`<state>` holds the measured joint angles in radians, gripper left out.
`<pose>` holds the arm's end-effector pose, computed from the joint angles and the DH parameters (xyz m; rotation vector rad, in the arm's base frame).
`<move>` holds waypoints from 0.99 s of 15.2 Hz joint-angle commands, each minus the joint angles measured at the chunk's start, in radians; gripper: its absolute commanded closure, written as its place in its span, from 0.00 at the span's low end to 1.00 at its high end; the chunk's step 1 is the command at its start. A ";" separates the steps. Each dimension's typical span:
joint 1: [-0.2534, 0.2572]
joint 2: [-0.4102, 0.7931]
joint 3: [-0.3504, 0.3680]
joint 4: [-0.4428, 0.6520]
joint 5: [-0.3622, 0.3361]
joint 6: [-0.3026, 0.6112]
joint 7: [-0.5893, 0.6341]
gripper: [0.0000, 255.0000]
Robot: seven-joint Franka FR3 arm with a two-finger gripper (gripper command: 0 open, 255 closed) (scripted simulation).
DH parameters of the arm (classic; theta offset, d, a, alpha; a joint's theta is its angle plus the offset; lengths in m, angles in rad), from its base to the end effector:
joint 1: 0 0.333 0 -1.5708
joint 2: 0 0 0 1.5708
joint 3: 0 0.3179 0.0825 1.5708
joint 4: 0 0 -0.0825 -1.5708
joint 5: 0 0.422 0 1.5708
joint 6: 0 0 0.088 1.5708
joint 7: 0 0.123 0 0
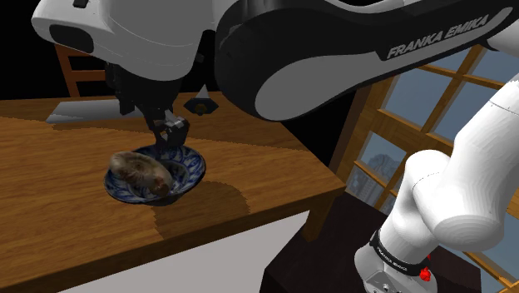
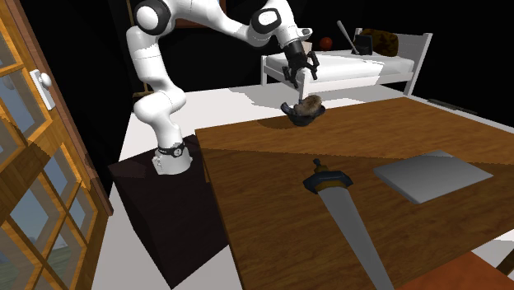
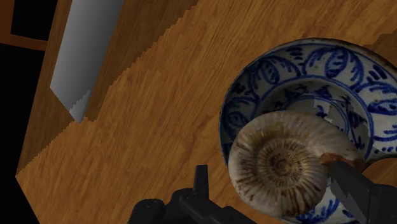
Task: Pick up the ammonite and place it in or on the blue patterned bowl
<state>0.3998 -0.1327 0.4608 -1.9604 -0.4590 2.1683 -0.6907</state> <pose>0.3991 0.4444 0.5431 1.6930 2.0422 0.4825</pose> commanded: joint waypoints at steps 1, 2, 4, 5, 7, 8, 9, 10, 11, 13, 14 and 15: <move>0.000 0.000 0.000 0.000 0.000 0.000 0.000 0.00; 0.000 0.000 0.000 0.000 0.000 0.000 0.000 0.00; 0.005 -0.017 0.003 0.011 0.014 -0.026 -0.009 0.00; 0.011 -0.033 0.005 0.024 0.027 -0.053 -0.017 0.00; 0.020 -0.058 0.010 0.050 0.048 -0.102 -0.030 0.00; 0.020 -0.058 0.010 0.050 0.048 -0.102 -0.030 0.00; 0.020 -0.059 0.010 0.050 0.048 -0.102 -0.030 0.00; 0.020 -0.058 0.010 0.050 0.048 -0.102 -0.030 0.00; 0.020 -0.058 0.010 0.050 0.048 -0.102 -0.030 0.00; 0.020 -0.058 0.010 0.050 0.048 -0.102 -0.030 0.00; 0.020 -0.058 0.010 0.050 0.048 -0.102 -0.030 0.00; 0.020 -0.058 0.010 0.050 0.048 -0.102 -0.030 0.00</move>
